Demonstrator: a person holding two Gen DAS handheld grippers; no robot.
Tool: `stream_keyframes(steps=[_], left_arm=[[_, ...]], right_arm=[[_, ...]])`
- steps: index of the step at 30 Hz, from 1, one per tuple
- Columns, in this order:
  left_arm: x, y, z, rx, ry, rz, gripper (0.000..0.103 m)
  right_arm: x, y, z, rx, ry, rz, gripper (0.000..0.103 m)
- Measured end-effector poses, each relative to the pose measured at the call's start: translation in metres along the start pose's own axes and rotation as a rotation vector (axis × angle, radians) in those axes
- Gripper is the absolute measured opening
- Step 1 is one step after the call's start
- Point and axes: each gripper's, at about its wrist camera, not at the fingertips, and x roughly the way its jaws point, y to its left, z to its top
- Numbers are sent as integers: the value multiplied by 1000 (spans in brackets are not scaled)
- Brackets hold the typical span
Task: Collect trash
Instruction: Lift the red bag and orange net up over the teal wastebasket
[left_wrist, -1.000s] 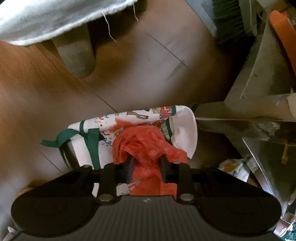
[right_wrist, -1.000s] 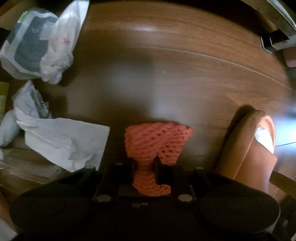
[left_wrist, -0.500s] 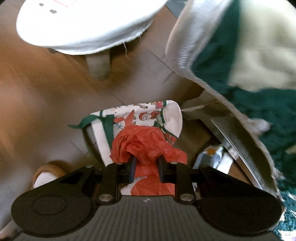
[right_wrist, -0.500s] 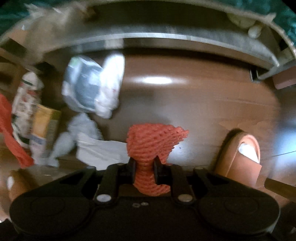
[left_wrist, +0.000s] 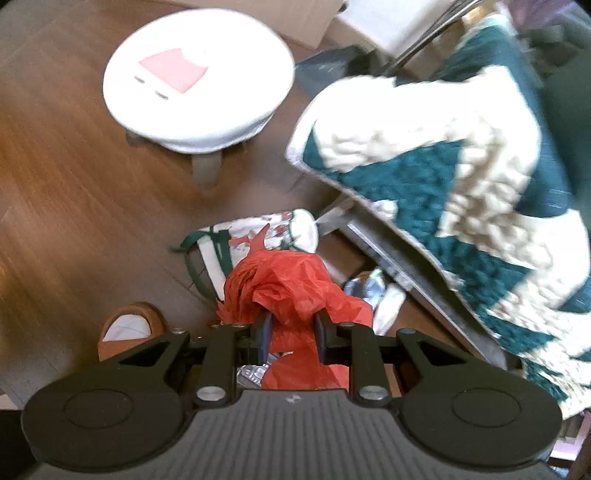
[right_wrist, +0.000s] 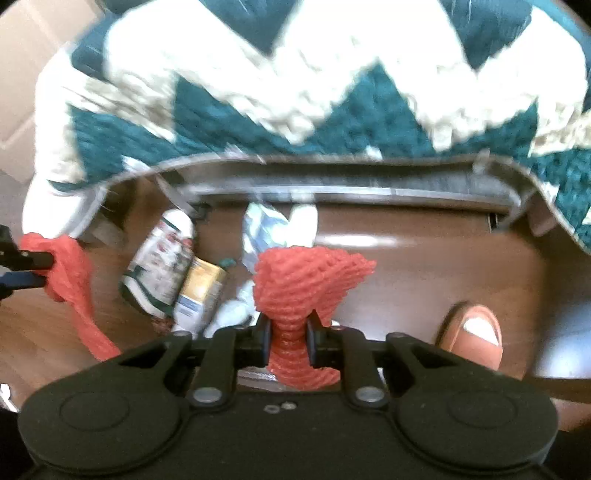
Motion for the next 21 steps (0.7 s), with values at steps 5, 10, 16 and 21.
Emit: stream_keyframes(steps=[5, 10, 16, 21], left_arm=[[-50, -8, -16, 46, -66, -53, 23], [-96, -18, -30, 106, -140, -108, 23], [-150, -32, -45, 173, -228, -182, 23], [-187, -50, -53, 221, -294, -258, 23]], right_arm=[[-52, 16, -7, -48, -105, 55, 17], [-98, 26, -12, -94, -203, 95, 17], [-155, 37, -9, -151, -336, 153, 17], [-198, 44, -1, -189, -426, 200, 17]])
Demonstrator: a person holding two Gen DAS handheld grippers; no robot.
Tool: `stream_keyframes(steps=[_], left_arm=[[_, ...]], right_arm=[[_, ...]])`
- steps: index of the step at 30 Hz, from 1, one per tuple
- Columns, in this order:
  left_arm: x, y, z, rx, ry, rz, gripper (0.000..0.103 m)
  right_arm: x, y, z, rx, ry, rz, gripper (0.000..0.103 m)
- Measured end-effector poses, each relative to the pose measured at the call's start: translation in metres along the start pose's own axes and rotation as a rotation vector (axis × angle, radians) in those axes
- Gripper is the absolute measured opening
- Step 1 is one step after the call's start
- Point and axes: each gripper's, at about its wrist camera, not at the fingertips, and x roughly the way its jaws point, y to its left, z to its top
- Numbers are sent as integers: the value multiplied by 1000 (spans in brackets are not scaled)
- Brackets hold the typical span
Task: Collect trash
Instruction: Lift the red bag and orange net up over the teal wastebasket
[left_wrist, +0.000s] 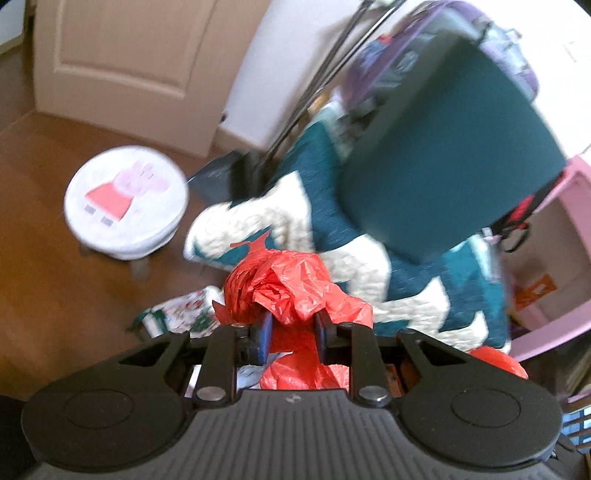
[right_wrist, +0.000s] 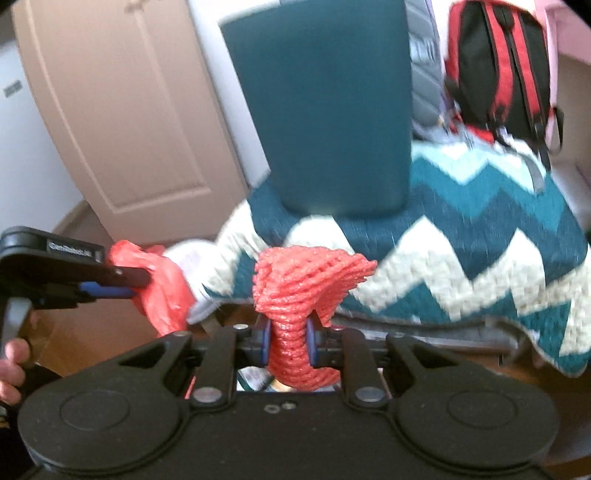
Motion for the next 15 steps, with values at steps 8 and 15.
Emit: stream_keyframes(steps=[8, 15], left_arm=[[-48, -57, 37, 95, -136, -110, 23], [-89, -117, 94, 177, -281, -181, 23]], right_arm=[[-45, 13, 64, -89, -173, 50, 17], [-73, 20, 133, -178, -306, 62, 18]])
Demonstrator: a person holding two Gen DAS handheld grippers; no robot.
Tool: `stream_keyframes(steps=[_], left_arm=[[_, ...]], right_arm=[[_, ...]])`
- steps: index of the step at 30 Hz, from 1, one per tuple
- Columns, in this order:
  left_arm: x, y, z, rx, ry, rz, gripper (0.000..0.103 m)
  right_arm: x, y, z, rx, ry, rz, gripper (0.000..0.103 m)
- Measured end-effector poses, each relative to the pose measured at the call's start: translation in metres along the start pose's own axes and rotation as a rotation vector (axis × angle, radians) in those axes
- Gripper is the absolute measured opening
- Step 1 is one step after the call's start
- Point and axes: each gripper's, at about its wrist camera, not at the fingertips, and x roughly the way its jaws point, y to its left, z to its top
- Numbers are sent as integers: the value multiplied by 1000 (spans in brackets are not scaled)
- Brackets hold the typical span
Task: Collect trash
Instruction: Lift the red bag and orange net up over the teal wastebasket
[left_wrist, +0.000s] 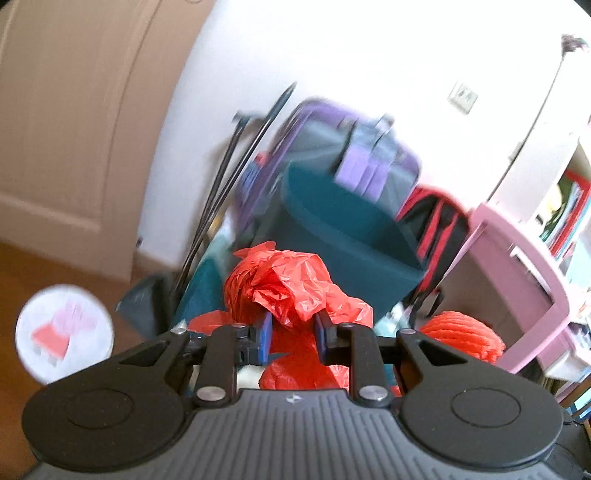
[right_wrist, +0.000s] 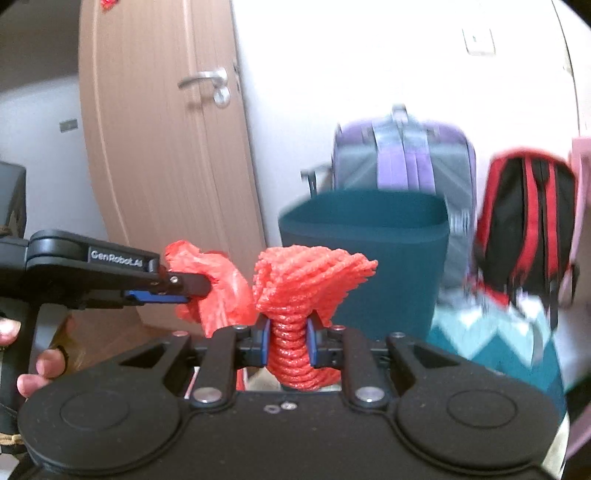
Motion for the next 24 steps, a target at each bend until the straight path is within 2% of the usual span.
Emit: stream_keyframes(steps=[3, 9, 13, 18, 24], left_arm=[[-3, -21, 32, 24, -53, -22, 23], [-4, -70, 89, 144, -187, -18, 23], [9, -88, 118, 151, -236, -4, 23], [44, -100, 128, 215, -236, 48, 23], [102, -94, 118, 238, -139, 95, 23]], right_arm=[[4, -4, 27, -29, -36, -14, 18], [24, -22, 68, -44, -61, -56, 18], [46, -36, 85, -40, -63, -84, 19], [75, -54, 90, -45, -24, -101, 19], [111, -74, 79, -15, 60, -107, 21]])
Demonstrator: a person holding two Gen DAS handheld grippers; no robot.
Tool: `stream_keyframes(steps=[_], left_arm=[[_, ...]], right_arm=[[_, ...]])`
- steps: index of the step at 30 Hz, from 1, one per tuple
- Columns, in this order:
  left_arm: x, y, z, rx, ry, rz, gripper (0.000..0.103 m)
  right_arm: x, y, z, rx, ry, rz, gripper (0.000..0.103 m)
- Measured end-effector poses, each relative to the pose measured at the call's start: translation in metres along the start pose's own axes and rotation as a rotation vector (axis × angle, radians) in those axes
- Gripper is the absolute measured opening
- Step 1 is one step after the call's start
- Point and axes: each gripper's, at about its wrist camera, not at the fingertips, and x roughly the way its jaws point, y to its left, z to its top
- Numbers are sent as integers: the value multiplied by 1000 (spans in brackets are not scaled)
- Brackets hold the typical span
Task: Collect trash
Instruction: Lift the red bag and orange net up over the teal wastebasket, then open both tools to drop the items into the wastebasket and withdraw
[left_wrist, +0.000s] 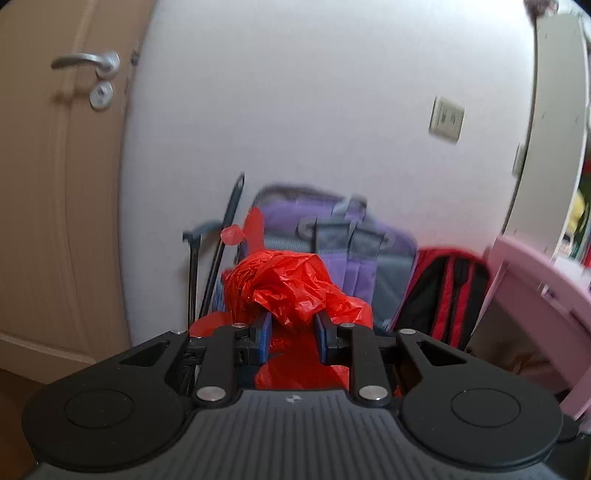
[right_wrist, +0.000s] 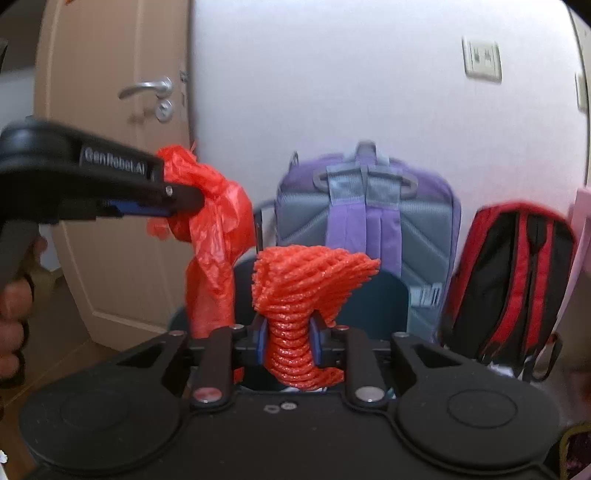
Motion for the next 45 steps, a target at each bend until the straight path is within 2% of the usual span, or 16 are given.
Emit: stream_keyframes(steps=[8, 15, 19, 22, 24, 25, 26, 34, 45], left_arm=[[55, 0, -33, 42, 139, 18, 23], [81, -2, -52, 82, 233, 22, 23], [88, 1, -57, 69, 269, 17, 27], [87, -1, -59, 86, 270, 16, 31], [85, -4, -58, 87, 273, 13, 48], [82, -4, -58, 82, 267, 10, 67], [80, -5, -57, 78, 253, 10, 74], [53, -12, -52, 97, 219, 3, 74], [-5, -5, -46, 75, 189, 7, 75]], right_arm=[[35, -9, -15, -5, 107, -2, 25], [46, -11, -19, -16, 137, -10, 33], [47, -12, -18, -19, 142, -24, 36], [46, -12, -18, -14, 145, -33, 38], [43, -12, -19, -17, 141, -39, 40], [42, -11, -19, -20, 138, -43, 45], [40, -11, -18, -23, 134, -47, 47], [14, -6, -12, -21, 86, -65, 53], [-37, 10, -8, -42, 35, -54, 54]])
